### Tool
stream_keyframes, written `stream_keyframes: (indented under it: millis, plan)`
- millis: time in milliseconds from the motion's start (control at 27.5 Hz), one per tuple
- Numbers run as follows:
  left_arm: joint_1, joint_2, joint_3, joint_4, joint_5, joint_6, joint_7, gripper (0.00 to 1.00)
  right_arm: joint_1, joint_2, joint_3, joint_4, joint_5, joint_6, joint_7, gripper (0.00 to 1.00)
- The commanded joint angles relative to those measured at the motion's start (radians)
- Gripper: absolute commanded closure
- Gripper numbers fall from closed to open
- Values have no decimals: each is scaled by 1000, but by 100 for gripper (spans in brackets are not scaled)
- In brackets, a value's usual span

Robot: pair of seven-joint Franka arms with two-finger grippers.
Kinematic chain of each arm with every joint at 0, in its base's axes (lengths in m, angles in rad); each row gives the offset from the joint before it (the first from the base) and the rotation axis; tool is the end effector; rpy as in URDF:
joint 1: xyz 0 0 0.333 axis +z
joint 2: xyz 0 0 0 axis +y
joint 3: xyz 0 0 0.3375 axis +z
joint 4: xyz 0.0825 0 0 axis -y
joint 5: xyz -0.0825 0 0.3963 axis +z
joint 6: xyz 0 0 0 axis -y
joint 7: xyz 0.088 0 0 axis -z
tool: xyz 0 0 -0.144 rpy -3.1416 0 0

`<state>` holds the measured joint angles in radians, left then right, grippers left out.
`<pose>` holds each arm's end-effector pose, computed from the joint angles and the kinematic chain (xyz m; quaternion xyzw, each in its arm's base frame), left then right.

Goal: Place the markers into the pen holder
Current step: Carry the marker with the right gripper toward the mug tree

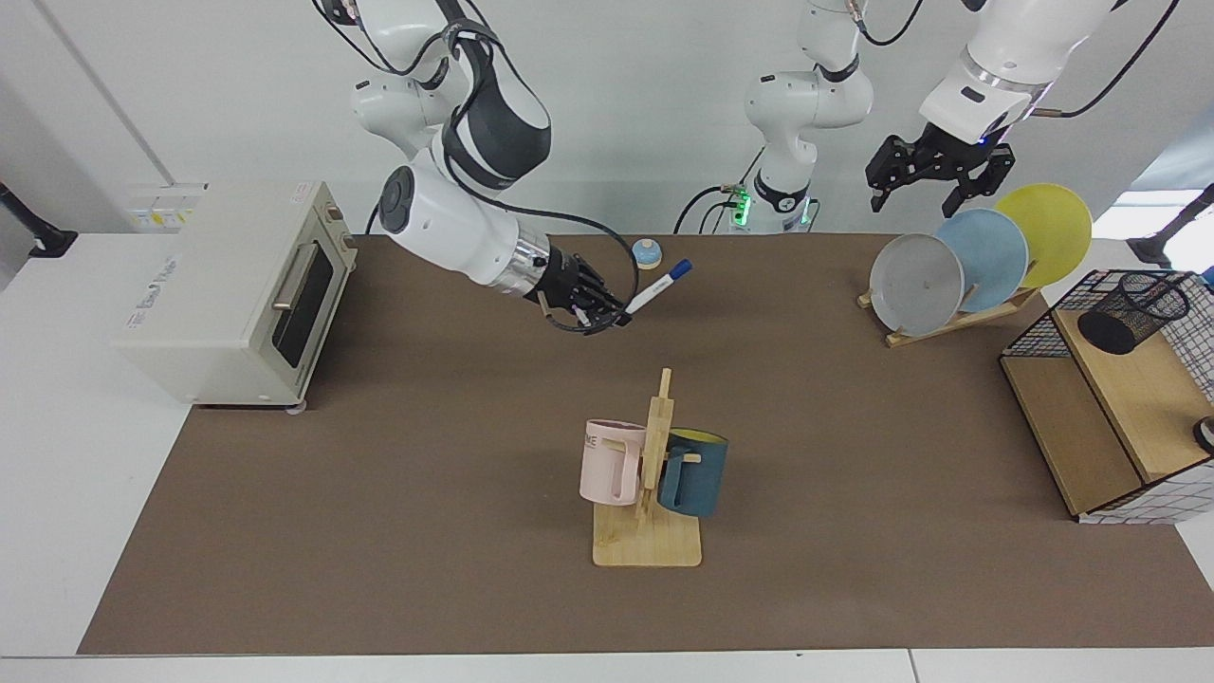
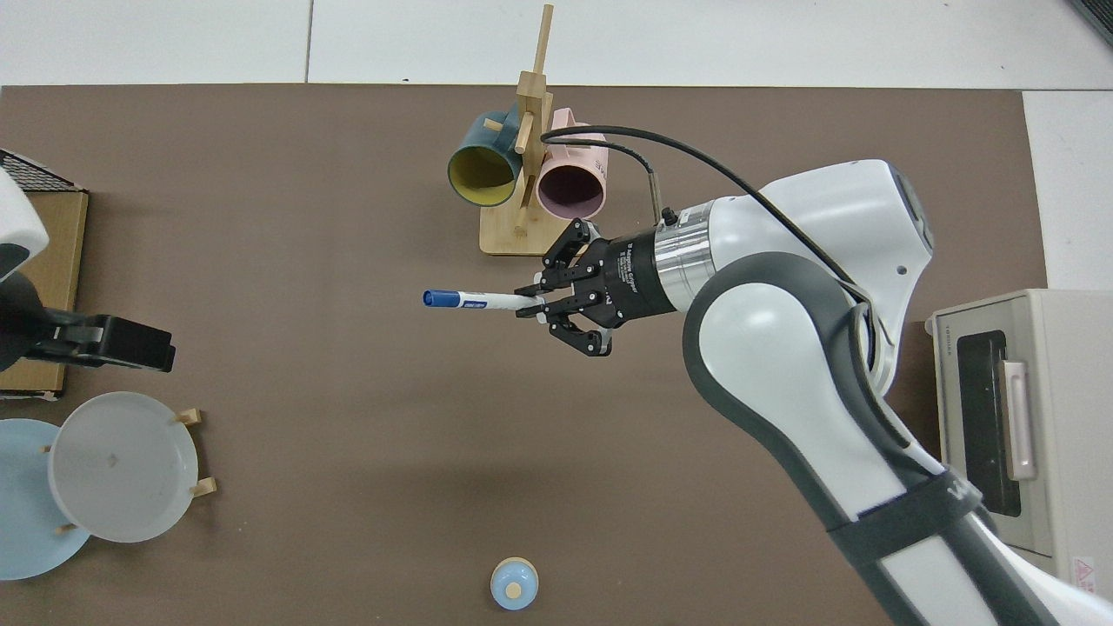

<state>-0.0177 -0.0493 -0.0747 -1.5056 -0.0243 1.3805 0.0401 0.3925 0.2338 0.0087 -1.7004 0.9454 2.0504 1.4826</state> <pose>0.5242 -0.0536 0.6511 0.9969 -0.0679 -0.0382 0.0092 0.5941 0.3283 0.4795 -0.6657 0.6171 0.3063 0.2866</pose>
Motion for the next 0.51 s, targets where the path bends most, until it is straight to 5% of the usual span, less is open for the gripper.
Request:
stream_keyframes:
  millis: [0,472]
  plan:
    - [4,-6,-4,5,11,-14,0,0,34,-2,0,8,41,91,102,100]
    - [-1,-9,-25,10,12,-64,7,0,114,-5,-3,5,-57,149,137,100]
